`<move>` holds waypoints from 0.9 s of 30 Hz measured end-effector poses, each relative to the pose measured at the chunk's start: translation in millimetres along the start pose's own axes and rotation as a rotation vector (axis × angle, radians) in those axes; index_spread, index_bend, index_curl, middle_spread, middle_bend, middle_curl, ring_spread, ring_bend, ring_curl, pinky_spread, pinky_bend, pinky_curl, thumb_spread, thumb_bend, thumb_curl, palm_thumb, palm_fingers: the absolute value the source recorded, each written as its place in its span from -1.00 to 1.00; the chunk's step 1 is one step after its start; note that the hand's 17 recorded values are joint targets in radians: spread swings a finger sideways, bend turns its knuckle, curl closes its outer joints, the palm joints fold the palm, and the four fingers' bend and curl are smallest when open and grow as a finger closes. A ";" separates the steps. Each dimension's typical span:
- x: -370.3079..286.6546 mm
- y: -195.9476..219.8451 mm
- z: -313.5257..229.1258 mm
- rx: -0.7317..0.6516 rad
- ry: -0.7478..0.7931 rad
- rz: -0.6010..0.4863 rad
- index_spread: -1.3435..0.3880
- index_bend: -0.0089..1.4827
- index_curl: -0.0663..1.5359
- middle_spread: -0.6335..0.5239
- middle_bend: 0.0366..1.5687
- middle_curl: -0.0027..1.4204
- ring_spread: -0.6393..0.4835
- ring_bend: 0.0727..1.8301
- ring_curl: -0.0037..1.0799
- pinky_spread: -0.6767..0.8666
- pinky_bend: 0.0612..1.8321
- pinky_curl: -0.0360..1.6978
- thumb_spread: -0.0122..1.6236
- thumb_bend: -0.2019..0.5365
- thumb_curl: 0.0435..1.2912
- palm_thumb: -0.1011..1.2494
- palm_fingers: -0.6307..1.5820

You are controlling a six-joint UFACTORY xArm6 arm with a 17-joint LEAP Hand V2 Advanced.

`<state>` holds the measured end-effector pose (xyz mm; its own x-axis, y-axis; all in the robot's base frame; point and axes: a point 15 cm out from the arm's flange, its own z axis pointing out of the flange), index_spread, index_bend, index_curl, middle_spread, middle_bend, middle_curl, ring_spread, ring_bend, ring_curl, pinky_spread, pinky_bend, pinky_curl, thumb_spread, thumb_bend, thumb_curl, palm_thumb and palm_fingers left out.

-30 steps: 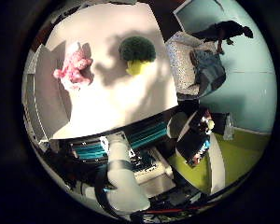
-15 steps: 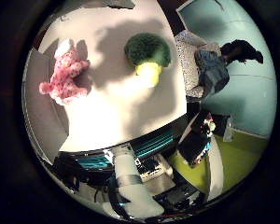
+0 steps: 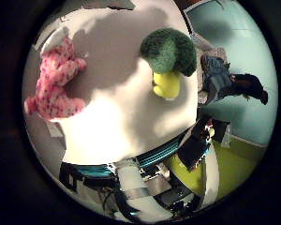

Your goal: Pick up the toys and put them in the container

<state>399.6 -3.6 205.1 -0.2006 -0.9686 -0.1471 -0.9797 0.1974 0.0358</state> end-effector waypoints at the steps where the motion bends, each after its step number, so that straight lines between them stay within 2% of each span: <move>1: 0.2 -1.1 3.2 -0.002 0.002 0.000 0.44 -0.79 -0.60 0.48 -0.61 -0.53 0.64 -0.36 -0.63 0.55 -0.23 -0.68 0.39 -0.51 -0.62 -0.27 -0.31; 7: 3.1 -5.6 13.9 -0.004 0.022 -0.013 0.44 -0.78 -0.60 0.47 -0.61 -0.54 0.63 -0.37 -0.63 0.55 -0.23 -0.69 0.39 -0.51 -0.62 -0.26 -0.31; 13: -2.1 37.8 64.0 -0.111 0.039 -0.041 0.44 -0.79 -0.60 0.47 -0.61 -0.54 0.63 -0.37 -0.64 0.55 -0.23 -0.70 0.39 -0.51 -0.62 -0.24 -0.31; 22: -15.0 46.0 80.5 -0.135 0.050 -0.080 0.42 -0.80 -0.61 0.41 -0.57 -0.53 0.59 -0.31 -0.62 0.52 -0.24 -0.71 0.39 -0.49 -0.60 -0.17 -0.25; 23: -14.6 45.8 80.3 -0.134 0.053 -0.080 0.42 -0.81 -0.61 0.37 -0.54 -0.51 0.57 -0.26 -0.60 0.51 -0.24 -0.71 0.39 -0.49 -0.60 -0.16 -0.20; 24: -13.8 45.5 79.6 -0.132 0.056 -0.082 0.41 -0.82 -0.62 0.26 -0.49 -0.50 0.45 -0.18 -0.57 0.47 -0.24 -0.72 0.38 -0.49 -0.60 -0.12 -0.15; 27: -14.7 41.1 75.8 -0.111 0.054 -0.083 0.36 -0.80 -0.63 -0.05 -0.25 -0.40 0.02 0.02 -0.47 0.08 -0.17 -0.73 0.39 -0.49 -0.58 -0.04 0.03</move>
<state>361.8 30.2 133.8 -0.1155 -0.9881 -0.1012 -0.9857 0.1013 0.1350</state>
